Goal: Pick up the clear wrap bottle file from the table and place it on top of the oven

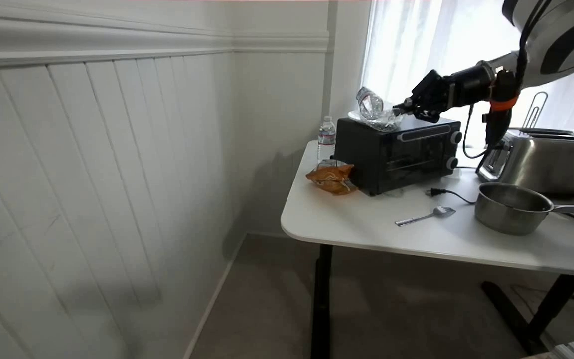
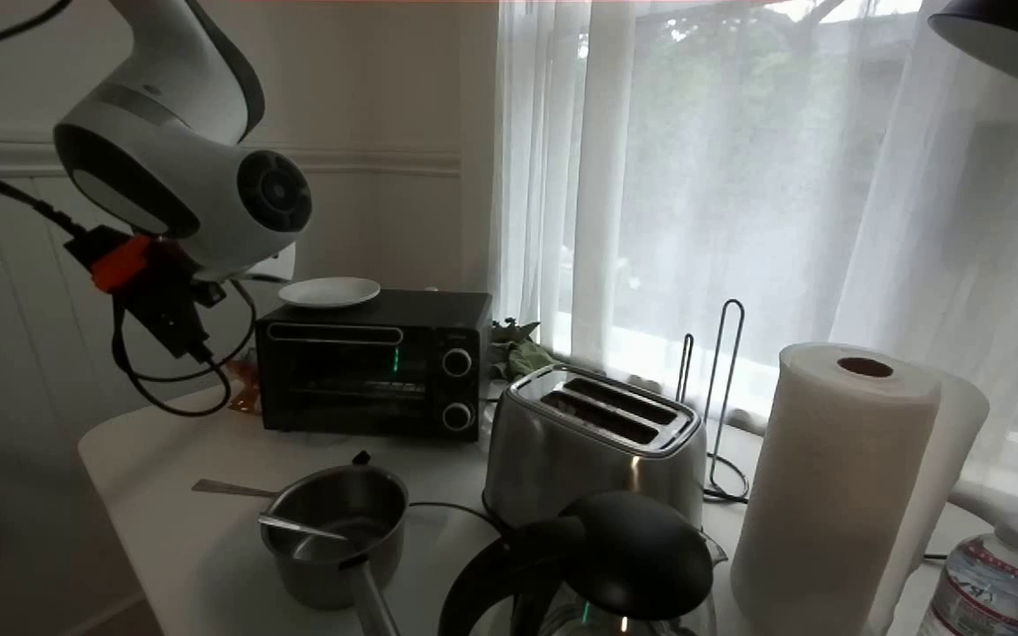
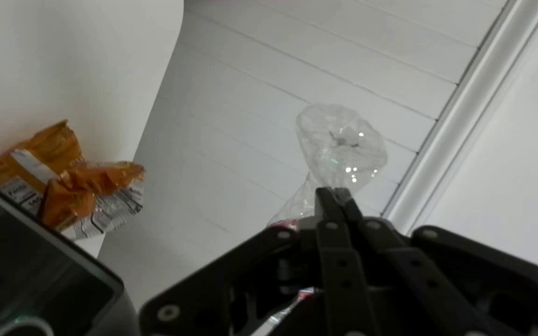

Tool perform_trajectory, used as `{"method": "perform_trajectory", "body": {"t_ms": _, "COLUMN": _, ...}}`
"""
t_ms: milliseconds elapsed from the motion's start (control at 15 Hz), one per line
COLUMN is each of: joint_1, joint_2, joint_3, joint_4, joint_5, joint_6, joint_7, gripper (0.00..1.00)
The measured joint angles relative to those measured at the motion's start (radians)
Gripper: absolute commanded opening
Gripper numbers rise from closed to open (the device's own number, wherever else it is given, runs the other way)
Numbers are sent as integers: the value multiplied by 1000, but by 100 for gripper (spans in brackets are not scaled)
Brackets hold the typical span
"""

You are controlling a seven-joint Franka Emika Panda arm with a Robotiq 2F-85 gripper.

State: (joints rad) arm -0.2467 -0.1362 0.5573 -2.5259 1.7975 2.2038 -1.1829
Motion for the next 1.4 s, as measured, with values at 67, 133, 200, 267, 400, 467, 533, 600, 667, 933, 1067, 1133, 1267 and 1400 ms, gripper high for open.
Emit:
{"method": "perform_trajectory", "body": {"t_ms": 67, "joint_1": 45, "joint_2": -22, "joint_3": -64, "joint_4": 2, "joint_5": 0, "joint_6": 4, "joint_7": 23, "gripper": 1}}
{"method": "perform_trajectory", "body": {"t_ms": 133, "joint_1": 83, "joint_2": -39, "joint_3": -118, "joint_4": 4, "joint_5": 0, "joint_6": 23, "joint_7": 47, "gripper": 1}}
{"method": "perform_trajectory", "body": {"t_ms": 200, "joint_1": 116, "joint_2": -53, "joint_3": -163, "joint_4": 6, "joint_5": 0, "joint_6": 57, "joint_7": 71, "gripper": 1}}
{"method": "perform_trajectory", "body": {"t_ms": 267, "joint_1": 141, "joint_2": -63, "joint_3": -196, "joint_4": 10, "joint_5": 0, "joint_6": 104, "joint_7": 96, "gripper": 1}}
{"method": "perform_trajectory", "body": {"t_ms": 400, "joint_1": 178, "joint_2": -70, "joint_3": -241, "joint_4": 24, "joint_5": 0, "joint_6": 207, "joint_7": 148, "gripper": 1}}
{"method": "perform_trajectory", "body": {"t_ms": 467, "joint_1": 194, "joint_2": -70, "joint_3": -253, "joint_4": 33, "joint_5": 0, "joint_6": 267, "joint_7": 173, "gripper": 1}}
{"method": "perform_trajectory", "body": {"t_ms": 533, "joint_1": 207, "joint_2": -69, "joint_3": -260, "joint_4": 43, "joint_5": 0, "joint_6": 335, "joint_7": 195, "gripper": 1}}
{"method": "perform_trajectory", "body": {"t_ms": 600, "joint_1": 220, "joint_2": -68, "joint_3": -261, "joint_4": 53, "joint_5": 0, "joint_6": 408, "joint_7": 216, "gripper": 1}}
{"method": "perform_trajectory", "body": {"t_ms": 667, "joint_1": 224, "joint_2": -67, "joint_3": -253, "joint_4": 64, "joint_5": 0, "joint_6": 480, "joint_7": 238, "gripper": 1}}
{"method": "perform_trajectory", "body": {"t_ms": 933, "joint_1": 224, "joint_2": -50, "joint_3": -218, "joint_4": 98, "joint_5": -6, "joint_6": 740, "joint_7": 331, "gripper": 1}}
{"method": "perform_trajectory", "body": {"t_ms": 1067, "joint_1": 224, "joint_2": -24, "joint_3": -213, "joint_4": 109, "joint_5": -33, "joint_6": 833, "joint_7": 379, "gripper": 1}}
{"method": "perform_trajectory", "body": {"t_ms": 1133, "joint_1": 224, "joint_2": -6, "joint_3": -212, "joint_4": 115, "joint_5": -57, "joint_6": 872, "joint_7": 409, "gripper": 1}}
{"method": "perform_trajectory", "body": {"t_ms": 1267, "joint_1": 224, "joint_2": 39, "joint_3": -212, "joint_4": 131, "joint_5": -110, "joint_6": 930, "joint_7": 465, "gripper": 1}}
{"method": "perform_trajectory", "body": {"t_ms": 1400, "joint_1": 223, "joint_2": 87, "joint_3": -212, "joint_4": 150, "joint_5": -169, "joint_6": 968, "joint_7": 518, "gripper": 3}}
